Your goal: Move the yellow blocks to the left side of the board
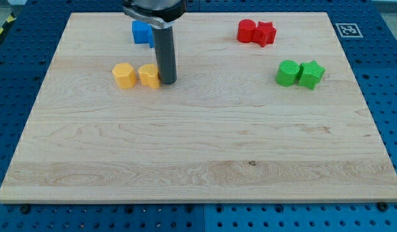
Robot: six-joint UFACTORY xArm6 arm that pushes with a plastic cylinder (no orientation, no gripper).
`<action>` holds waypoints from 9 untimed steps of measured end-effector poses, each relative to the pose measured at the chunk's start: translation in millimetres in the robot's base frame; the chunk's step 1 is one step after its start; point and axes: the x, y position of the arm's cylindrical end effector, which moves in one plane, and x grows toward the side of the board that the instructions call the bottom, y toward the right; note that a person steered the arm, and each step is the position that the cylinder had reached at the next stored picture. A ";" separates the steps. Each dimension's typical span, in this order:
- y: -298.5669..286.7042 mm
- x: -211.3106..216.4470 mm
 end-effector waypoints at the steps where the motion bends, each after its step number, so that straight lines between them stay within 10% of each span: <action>1: -13.5 -2.0; 4: -82.4 -1.9; 7: 49.2 -42.9; 9: 32.0 -117.1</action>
